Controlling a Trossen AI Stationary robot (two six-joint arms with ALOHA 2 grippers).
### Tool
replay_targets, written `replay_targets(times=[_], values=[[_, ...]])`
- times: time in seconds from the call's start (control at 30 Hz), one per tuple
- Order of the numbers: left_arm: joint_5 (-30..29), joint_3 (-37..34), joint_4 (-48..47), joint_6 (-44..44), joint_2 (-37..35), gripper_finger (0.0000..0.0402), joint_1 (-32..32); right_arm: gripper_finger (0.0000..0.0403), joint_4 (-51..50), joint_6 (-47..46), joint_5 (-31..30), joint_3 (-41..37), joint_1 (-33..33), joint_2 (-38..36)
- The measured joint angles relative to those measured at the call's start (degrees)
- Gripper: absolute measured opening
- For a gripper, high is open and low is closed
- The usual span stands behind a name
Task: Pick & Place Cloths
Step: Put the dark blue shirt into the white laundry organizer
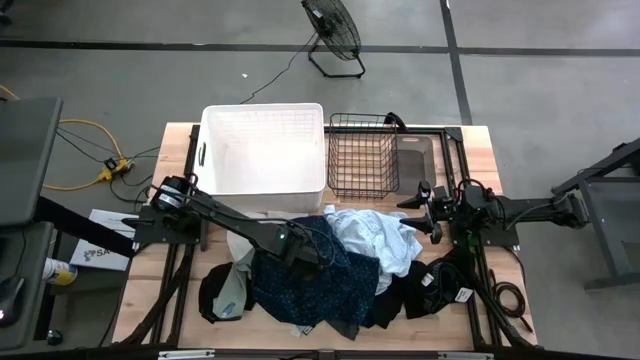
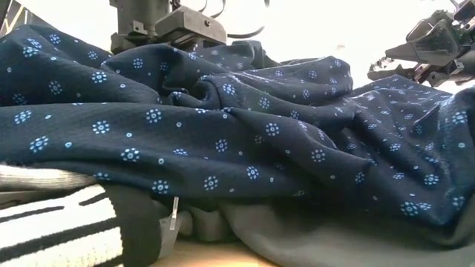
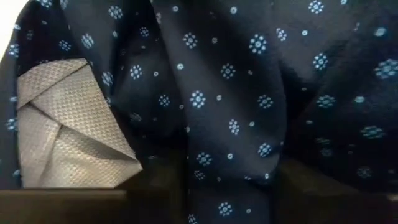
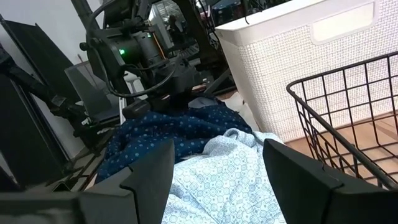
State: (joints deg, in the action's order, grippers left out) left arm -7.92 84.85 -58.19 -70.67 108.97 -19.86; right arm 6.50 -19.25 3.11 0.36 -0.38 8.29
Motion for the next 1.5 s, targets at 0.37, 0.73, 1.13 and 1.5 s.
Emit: replay_targets(times=[0.37, 0.73, 1.13, 1.5], values=[[2.62, -1.3, 1.52, 2.06, 0.0, 0.0016, -0.02, 0.0238, 0.01, -0.02, 0.0, 0.0, 0.01, 0.01], [1.41, 7.42, -1.66, 7.36, -1.03, 0.0006, -0.03, 0.0238, 0.0, 0.0, 0.01, 0.0, 0.0, 0.01], [-9.27, 33.52, -17.19, 15.2, -1.14, 0.0006, -0.07, 0.0238, 0.02, 0.0, 0.02, -0.02, 0.0, 0.02], [-18.46, 47.92, -17.03, 25.43, -5.9, 0.0006, 0.5, 0.0238, 0.1, -0.02, 0.0, -0.02, 0.02, 0.02]])
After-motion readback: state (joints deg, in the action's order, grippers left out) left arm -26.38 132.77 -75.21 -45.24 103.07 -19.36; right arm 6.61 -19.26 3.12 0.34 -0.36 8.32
